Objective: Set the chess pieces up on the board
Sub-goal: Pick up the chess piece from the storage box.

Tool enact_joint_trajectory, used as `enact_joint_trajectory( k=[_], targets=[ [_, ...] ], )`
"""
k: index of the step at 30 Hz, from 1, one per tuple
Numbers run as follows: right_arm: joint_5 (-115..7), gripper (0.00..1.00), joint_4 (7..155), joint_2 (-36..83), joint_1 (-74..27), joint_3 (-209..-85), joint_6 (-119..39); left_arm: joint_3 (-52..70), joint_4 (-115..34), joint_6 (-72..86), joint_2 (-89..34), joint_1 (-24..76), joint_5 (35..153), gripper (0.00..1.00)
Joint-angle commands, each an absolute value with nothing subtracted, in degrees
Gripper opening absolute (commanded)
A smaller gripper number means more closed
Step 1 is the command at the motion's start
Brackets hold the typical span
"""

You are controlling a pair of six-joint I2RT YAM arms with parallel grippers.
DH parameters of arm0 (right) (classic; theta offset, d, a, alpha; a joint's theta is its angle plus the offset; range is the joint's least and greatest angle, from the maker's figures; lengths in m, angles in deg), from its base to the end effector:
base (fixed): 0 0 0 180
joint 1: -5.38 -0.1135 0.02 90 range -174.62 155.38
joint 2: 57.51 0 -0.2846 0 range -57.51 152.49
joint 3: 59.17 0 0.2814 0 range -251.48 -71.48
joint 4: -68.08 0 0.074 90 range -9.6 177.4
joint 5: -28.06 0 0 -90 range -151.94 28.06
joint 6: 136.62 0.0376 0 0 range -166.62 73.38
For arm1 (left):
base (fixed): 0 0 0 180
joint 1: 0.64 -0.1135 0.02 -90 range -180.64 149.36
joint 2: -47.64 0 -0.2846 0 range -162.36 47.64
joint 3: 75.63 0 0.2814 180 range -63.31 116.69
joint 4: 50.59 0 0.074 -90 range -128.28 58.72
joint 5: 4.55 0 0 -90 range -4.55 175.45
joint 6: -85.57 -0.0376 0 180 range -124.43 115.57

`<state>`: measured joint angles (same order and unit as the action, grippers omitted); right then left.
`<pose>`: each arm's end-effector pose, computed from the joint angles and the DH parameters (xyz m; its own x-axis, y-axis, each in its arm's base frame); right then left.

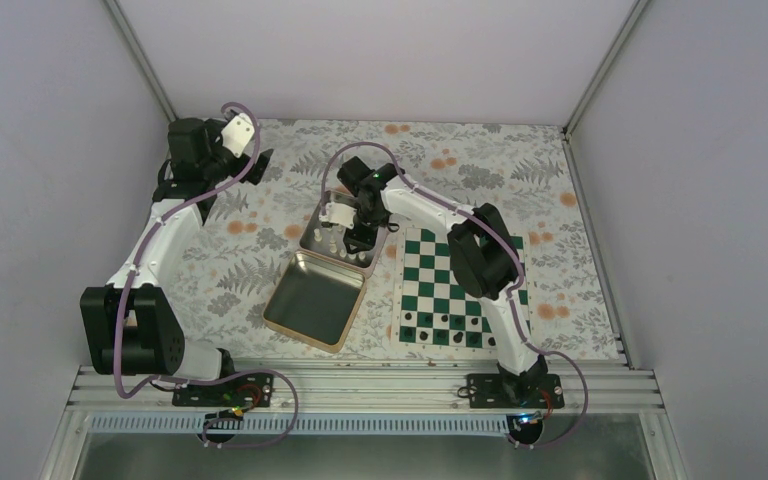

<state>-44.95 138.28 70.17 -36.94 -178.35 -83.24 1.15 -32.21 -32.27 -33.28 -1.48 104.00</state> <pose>0.3577 0.3406 0.1893 -0.1726 -0.9287 -0.3282 -0.9833 0.1428 0.1131 0.3572 -0.0067 0.3322 -0.2079 0.4397 -0.8737 0.4264 0.8447 0.3236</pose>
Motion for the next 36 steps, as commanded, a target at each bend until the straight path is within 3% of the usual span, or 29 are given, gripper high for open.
enact_joint_trajectory(
  k=[1, 36],
  targets=[
    [-45.4, 0.33, 137.8, 69.8, -37.4, -177.7, -83.9, 0.5, -33.2, -32.4, -32.2, -1.3, 105.2, 1.00],
    [-44.5, 0.30, 137.8, 73.0, -38.1, -178.9, -84.4, 0.4, -33.8, -32.4, -32.9, -1.3, 105.4, 1.00]
  ],
)
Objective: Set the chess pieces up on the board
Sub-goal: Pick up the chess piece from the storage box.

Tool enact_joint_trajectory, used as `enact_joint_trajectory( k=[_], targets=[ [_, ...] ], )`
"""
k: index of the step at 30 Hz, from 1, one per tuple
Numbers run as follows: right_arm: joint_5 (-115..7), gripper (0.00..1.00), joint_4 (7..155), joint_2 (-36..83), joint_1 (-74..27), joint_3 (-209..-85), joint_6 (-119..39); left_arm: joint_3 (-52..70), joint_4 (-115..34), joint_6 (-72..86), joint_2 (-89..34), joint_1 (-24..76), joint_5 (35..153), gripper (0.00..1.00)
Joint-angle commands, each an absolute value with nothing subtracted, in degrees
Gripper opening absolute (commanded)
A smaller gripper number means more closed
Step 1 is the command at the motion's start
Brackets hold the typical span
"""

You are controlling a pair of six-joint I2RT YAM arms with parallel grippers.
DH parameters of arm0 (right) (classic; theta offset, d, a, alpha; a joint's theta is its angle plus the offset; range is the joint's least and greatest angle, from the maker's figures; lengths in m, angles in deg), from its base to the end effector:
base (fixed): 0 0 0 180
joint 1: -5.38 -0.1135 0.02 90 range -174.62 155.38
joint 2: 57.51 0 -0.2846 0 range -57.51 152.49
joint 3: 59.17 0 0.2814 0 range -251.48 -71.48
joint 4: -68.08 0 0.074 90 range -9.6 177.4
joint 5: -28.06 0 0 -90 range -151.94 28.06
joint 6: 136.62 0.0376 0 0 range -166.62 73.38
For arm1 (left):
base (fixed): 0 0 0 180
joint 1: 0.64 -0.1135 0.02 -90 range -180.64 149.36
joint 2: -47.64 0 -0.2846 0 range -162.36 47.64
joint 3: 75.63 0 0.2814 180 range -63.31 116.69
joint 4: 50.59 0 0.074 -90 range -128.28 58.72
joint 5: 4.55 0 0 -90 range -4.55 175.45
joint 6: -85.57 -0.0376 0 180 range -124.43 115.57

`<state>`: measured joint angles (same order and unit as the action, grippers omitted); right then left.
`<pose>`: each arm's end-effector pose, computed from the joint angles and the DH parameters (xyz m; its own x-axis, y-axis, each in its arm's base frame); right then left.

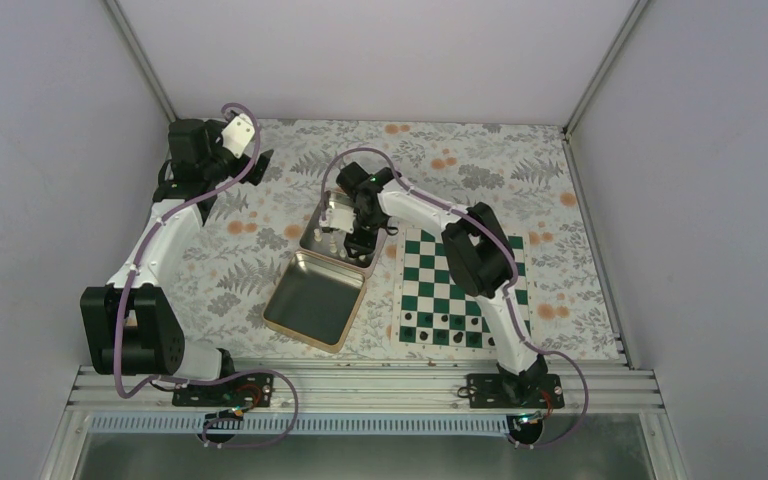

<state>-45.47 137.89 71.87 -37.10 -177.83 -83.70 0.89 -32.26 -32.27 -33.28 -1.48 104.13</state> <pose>0.3580 0.3423 0.1726 -0.1692 -0.9389 -0.2999 -0.9827 0.1375 0.1239 0.3569 -0.0068 0.3306 -0.2102 0.4394 -0.8734 0.4293 0.8441 0.3213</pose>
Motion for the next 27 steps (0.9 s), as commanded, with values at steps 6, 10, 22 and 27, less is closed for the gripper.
enact_joint_trajectory(
  k=[6, 10, 22, 27],
  targets=[
    [-44.2, 0.23, 137.1, 72.7, -38.2, -178.9, -84.2, 0.3, -33.8, -32.5, -32.9, -1.3, 105.3, 1.00],
    [-44.5, 0.16, 137.2, 72.2, -38.3, -179.1, -84.1, 0.4, -33.7, -32.5, -32.9, -1.3, 105.4, 1.00],
    [-45.4, 0.11, 138.5, 63.8, -38.1, -180.4, -83.3, 0.9, -33.4, -32.4, -32.6, -1.3, 105.0, 1.00],
    [-48.4, 0.11, 138.7, 58.3, -35.4, -180.1, -83.0, 0.7, -33.4, -32.4, -32.4, -1.4, 104.6, 1.00]
  ],
)
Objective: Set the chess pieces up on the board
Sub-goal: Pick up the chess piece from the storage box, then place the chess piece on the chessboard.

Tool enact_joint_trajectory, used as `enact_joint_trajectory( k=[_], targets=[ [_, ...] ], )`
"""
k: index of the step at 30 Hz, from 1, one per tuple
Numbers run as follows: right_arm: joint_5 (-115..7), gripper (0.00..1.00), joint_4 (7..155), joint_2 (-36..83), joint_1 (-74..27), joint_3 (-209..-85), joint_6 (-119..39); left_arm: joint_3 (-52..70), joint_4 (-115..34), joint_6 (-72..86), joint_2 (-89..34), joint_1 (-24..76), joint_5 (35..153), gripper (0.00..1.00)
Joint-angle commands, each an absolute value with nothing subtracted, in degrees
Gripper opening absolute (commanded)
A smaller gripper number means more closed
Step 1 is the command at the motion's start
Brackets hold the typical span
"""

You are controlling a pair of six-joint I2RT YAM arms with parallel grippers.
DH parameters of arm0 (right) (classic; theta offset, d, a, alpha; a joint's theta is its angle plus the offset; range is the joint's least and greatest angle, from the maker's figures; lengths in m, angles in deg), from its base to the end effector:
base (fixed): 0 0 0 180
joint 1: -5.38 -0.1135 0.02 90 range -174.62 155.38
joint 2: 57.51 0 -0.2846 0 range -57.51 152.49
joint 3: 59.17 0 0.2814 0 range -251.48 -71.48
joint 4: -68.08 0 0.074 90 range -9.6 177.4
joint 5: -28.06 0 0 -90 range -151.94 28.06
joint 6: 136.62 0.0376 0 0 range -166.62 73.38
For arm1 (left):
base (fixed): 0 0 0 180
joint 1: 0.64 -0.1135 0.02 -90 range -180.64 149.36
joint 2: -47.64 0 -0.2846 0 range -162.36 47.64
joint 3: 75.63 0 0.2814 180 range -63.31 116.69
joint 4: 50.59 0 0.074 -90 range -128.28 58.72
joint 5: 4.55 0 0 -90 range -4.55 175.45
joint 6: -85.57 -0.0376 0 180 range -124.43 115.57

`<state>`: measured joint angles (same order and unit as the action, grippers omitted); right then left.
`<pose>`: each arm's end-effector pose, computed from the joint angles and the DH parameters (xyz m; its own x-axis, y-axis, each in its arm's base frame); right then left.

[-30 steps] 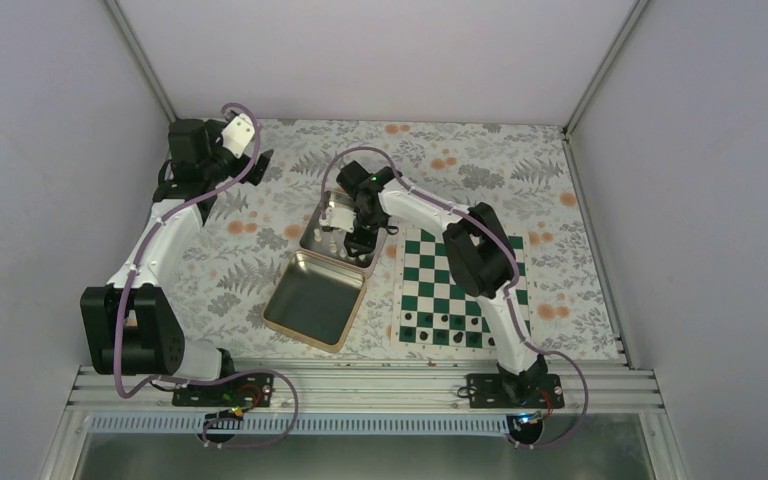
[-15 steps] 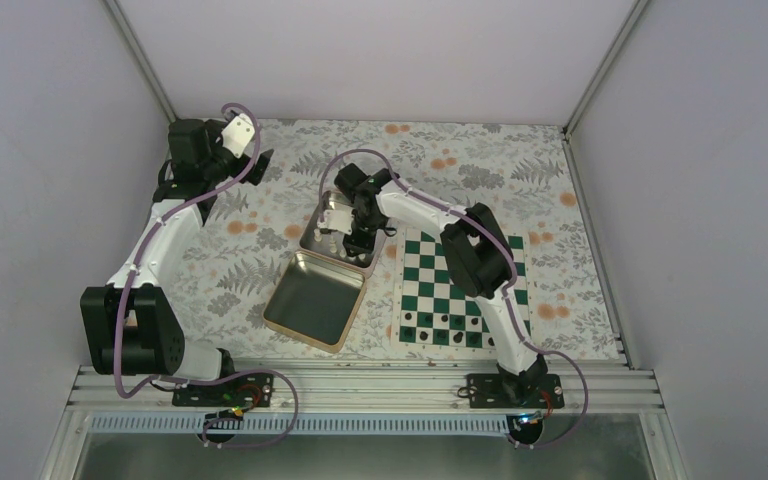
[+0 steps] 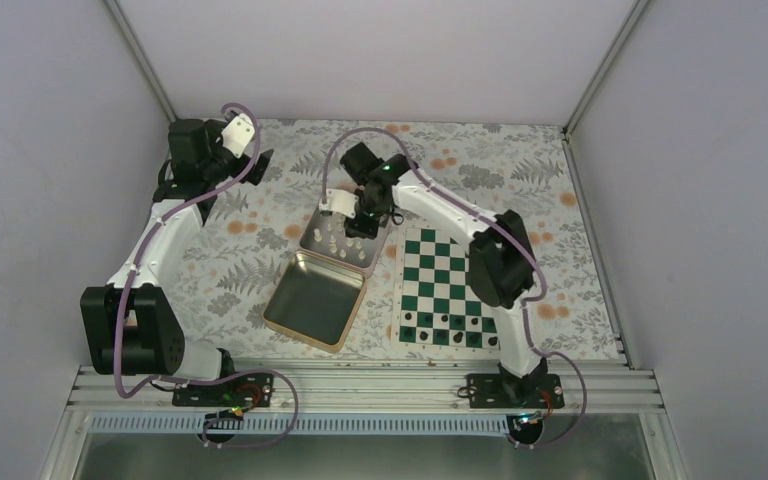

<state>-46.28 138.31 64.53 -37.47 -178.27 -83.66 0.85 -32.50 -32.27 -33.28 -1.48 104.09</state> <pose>0.3479 0.3365 0.2348 -0.1312 -0.9128 -0.3867 -0.9911 0.1289 0.0318 0.3570 -0.0068 0.3307 -0.2074 0.4395 -0.8740 0.4277 0.8442 0.3231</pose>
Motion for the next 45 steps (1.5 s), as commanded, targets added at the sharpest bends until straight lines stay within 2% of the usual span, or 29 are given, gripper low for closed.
enact_joint_trajectory(
  k=[1, 13, 27, 45],
  targets=[
    [-49.0, 0.12, 139.1, 57.4, -34.4, -180.1, -83.0, 0.7, -33.4, -32.4, -32.4, -1.3, 104.7, 1.00],
    [-49.9, 0.12, 135.8, 53.2, -21.4, -169.4, -84.5, 0.6, -33.8, -32.0, -32.5, -1.3, 104.7, 1.00],
    [-47.7, 0.12, 130.3, 59.1, -20.5, -160.8, -84.9, 0.5, -33.6, -31.8, -32.6, -1.3, 104.7, 1.00],
    [-49.8, 0.12, 128.8, 61.7, -18.1, -160.4, -84.0, 0.5, -33.9, -31.6, -32.7, -1.4, 105.1, 1.00]
  ],
)
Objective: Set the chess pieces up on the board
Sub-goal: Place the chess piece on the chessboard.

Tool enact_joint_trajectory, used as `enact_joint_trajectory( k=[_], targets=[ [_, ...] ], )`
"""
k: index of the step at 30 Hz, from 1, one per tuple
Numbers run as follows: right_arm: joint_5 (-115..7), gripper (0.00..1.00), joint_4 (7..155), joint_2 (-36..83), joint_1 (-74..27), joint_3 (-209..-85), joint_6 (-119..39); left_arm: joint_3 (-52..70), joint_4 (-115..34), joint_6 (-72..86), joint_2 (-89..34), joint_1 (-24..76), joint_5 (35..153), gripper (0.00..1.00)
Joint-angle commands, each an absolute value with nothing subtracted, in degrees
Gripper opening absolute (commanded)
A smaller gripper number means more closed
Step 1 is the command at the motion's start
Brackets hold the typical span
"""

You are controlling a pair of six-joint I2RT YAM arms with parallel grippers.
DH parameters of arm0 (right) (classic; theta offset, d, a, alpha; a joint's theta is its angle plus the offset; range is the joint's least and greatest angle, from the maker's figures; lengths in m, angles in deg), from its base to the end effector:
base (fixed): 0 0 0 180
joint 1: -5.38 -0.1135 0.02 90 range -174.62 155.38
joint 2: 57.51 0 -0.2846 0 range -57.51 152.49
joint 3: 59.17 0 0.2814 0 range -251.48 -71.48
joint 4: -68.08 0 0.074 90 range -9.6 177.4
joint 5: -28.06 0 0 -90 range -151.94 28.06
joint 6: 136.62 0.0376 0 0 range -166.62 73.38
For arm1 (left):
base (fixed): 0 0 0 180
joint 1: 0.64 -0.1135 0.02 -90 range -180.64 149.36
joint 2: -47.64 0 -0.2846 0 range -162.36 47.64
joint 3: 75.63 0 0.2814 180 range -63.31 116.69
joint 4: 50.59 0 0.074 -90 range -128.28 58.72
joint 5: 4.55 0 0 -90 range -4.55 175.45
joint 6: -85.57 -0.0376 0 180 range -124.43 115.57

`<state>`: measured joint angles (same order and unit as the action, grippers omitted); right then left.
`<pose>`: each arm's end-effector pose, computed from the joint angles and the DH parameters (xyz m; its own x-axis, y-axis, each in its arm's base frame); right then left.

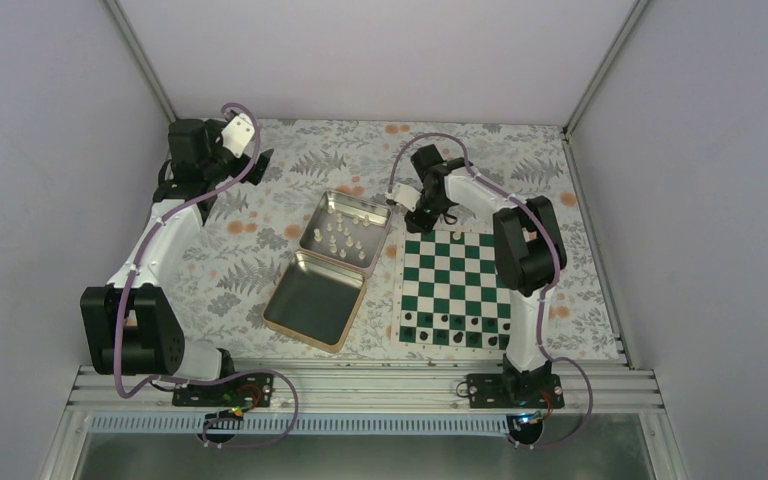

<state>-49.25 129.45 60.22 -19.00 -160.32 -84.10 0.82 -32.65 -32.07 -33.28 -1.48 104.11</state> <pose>0.4021 0.1913 0.1769 -0.4364 -0.8495 -0.2964 -0.8947 0.4445 0.0435 0.3571 -0.0068 0.3308 -0.2069 0.4365 -0.8756 0.4265 0.8457 0.3208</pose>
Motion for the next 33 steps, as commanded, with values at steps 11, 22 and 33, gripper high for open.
enact_joint_trajectory(
  k=[11, 22, 33],
  targets=[
    [-49.3, 0.12, 129.1, 62.0, -17.7, -160.4, -84.2, 0.8, -33.8, -31.6, -32.9, -1.3, 105.3, 1.00],
    [-48.6, 0.24, 129.4, 61.9, -17.6, -160.5, -84.0, 0.8, -33.6, -31.7, -33.0, -1.3, 105.2, 1.00],
    [-49.0, 0.38, 131.0, 56.4, -17.9, -164.0, -83.4, 0.8, -33.5, -31.8, -32.4, -1.3, 105.0, 1.00]
  ],
)
